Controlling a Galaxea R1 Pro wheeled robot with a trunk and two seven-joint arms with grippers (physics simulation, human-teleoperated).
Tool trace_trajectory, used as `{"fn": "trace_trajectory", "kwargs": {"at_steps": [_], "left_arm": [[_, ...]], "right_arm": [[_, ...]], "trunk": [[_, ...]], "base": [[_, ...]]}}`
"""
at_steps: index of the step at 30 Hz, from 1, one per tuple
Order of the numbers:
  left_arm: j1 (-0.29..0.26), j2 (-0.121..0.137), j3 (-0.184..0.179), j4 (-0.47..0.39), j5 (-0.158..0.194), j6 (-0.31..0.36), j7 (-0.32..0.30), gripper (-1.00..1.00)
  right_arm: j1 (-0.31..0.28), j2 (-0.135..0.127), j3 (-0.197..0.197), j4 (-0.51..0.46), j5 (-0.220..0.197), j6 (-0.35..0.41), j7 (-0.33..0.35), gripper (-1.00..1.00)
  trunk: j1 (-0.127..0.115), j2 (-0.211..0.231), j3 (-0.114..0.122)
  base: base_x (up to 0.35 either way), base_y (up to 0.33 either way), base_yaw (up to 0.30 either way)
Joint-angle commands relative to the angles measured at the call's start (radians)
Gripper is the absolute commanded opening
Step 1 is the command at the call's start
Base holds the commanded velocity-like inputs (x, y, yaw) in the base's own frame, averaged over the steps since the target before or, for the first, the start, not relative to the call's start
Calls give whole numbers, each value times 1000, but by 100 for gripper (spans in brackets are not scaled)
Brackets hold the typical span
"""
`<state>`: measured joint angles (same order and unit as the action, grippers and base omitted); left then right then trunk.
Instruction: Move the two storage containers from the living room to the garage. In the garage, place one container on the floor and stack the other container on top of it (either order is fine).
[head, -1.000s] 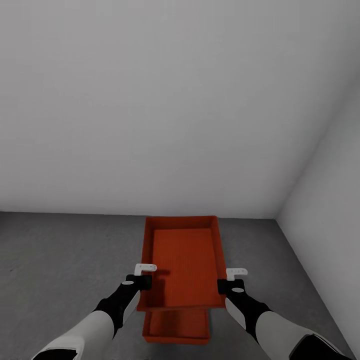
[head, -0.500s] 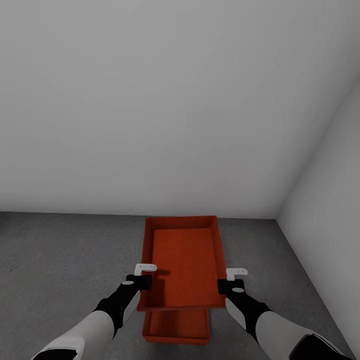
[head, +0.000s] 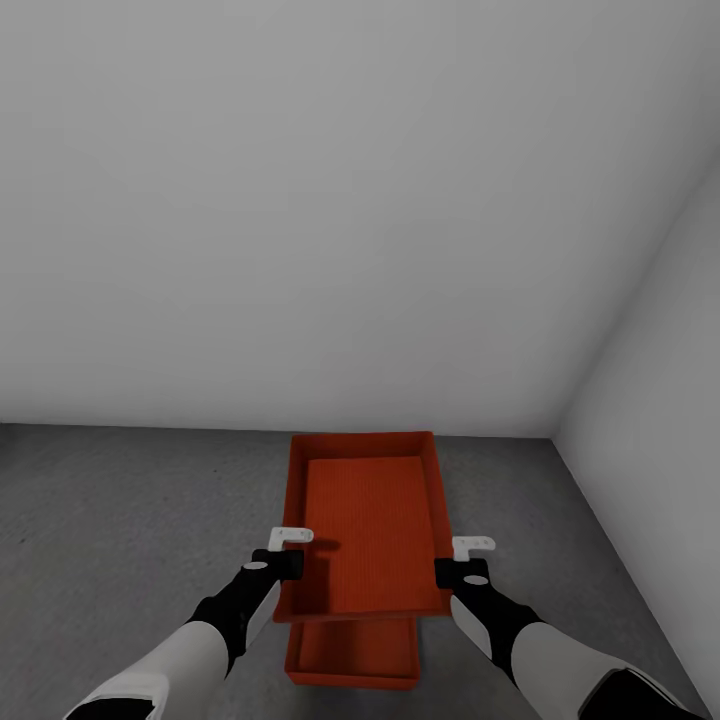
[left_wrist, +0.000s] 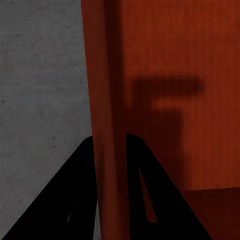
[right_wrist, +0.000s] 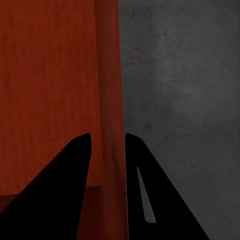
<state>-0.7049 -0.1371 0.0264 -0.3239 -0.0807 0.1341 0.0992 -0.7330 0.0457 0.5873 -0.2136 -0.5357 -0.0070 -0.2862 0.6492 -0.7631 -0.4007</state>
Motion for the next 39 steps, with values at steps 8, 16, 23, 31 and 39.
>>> {"fn": "trace_trajectory", "kwargs": {"at_steps": [8, 16, 23, 31, 39], "left_arm": [[1, -6, -36, 1, 6, 7, 3, -100], [1, -5, -36, 1, 11, 8, 7, -100], [1, -6, -35, 2, 13, 8, 5, -100], [1, -4, -35, 3, 13, 11, 4, -100], [1, -5, -35, 4, 12, 7, 8, -100]], "right_arm": [[-2, -6, -1, 0, 2, -3, -20, -100], [-2, -5, -1, 0, 2, -4, -20, -100], [-2, -4, 0, 0, 2, -4, -20, -100], [-2, -4, 0, 0, 2, -4, -21, -100], [-2, -3, 0, 0, 2, -4, -20, -100]], "trunk": [[0, -1, -1], [0, -1, -1], [0, -1, -1], [15, -29, -14], [15, -29, -14]], "base": [[0, 0, 0], [0, 0, 0], [0, 0, 0], [0, 0, 0], [0, 0, 0]]}}
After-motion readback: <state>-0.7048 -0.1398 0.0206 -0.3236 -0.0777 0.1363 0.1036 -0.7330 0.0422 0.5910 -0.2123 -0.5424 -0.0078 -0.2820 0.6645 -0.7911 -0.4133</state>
